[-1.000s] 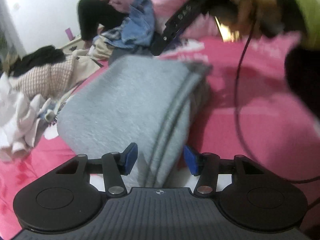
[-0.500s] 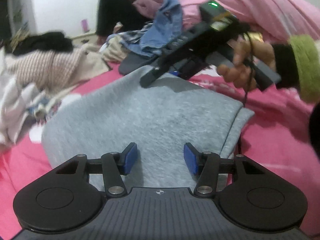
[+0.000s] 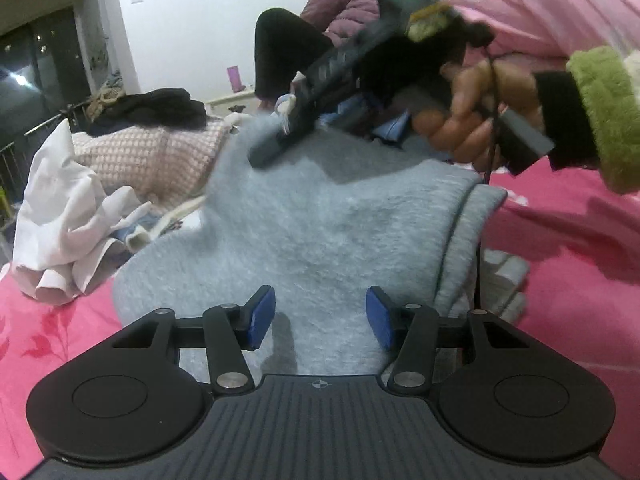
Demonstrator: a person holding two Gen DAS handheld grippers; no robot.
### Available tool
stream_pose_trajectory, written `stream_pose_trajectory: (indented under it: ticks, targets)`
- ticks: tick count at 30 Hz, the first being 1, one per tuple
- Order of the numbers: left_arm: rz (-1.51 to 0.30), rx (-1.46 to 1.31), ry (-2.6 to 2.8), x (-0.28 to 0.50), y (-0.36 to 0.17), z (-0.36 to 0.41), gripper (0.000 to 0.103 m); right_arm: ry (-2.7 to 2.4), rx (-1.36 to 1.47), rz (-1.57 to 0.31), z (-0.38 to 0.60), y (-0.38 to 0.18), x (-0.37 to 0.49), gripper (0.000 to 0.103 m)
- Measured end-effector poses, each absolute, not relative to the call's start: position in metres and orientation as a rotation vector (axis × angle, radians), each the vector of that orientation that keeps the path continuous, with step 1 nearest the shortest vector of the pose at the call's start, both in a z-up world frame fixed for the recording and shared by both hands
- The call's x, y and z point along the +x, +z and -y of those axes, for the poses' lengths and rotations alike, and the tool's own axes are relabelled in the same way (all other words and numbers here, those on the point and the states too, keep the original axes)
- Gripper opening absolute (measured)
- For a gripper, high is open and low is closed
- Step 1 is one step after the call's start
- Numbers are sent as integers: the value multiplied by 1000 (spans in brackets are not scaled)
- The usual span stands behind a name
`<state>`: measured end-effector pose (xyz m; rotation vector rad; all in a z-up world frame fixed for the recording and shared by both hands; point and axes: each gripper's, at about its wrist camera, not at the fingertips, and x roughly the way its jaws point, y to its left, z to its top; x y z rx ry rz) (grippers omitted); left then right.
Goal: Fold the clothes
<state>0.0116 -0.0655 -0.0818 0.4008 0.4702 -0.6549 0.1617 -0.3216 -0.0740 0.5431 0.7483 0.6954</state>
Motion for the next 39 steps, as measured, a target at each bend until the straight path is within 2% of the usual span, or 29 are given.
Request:
stream_pose_trajectory:
  ticks: [2, 5, 7, 9, 10, 13, 18, 20, 22, 24, 25, 26, 29, 30, 34, 37, 39]
  targets:
    - [-483, 393, -652, 16, -84, 69, 51, 644, 594, -816, 337, -107, 170, 21]
    - [-502, 382, -656, 21, -86, 72, 51, 637, 786, -820, 357, -138, 165, 23]
    - [-507, 378, -665, 21, -84, 70, 51, 605, 790, -818, 357, -131, 161, 29]
    - [-511, 375, -674, 22, -82, 67, 51, 542, 781, -816, 362, -116, 157, 48]
    - [-514, 373, -679, 22, -81, 66, 51, 493, 762, -794, 368, -106, 153, 48]
    - [-521, 367, -693, 22, -79, 62, 51, 380, 686, -729, 381, -71, 132, 46]
    - [-528, 348, -736, 20, -68, 53, 52, 382, 469, -666, 355, -11, 75, 30]
    - [-530, 339, -756, 18, -63, 48, 52, 430, 359, -660, 330, 1, 47, 30]
    - [-548, 346, -776, 16, -63, 46, 52, 456, 267, -694, 307, -7, 29, 30]
    - [-592, 353, -789, 17, -73, 47, 53, 368, 136, -806, 287, -40, 21, 26]
    - [-607, 324, -790, 20, -76, 45, 53, 324, 71, -861, 277, -56, 17, 26]
    - [-622, 294, -792, 23, -79, 43, 54, 287, 74, -875, 275, -65, 13, 33]
    - [-639, 252, -792, 26, -75, 37, 53, 194, 246, -828, 291, -59, 4, 30]
    - [-624, 260, -794, 22, -71, 34, 53, 170, 246, -790, 292, -49, -2, 25]
    - [-582, 298, -803, 6, -60, 24, 53, 226, 209, -644, 277, -11, -34, 25]
    - [-612, 357, -816, -4, -78, 29, 53, 261, 84, -714, 246, -30, -36, 25]
    - [-601, 369, -805, -7, -86, 30, 54, 218, -21, -770, 230, -65, -32, 24]
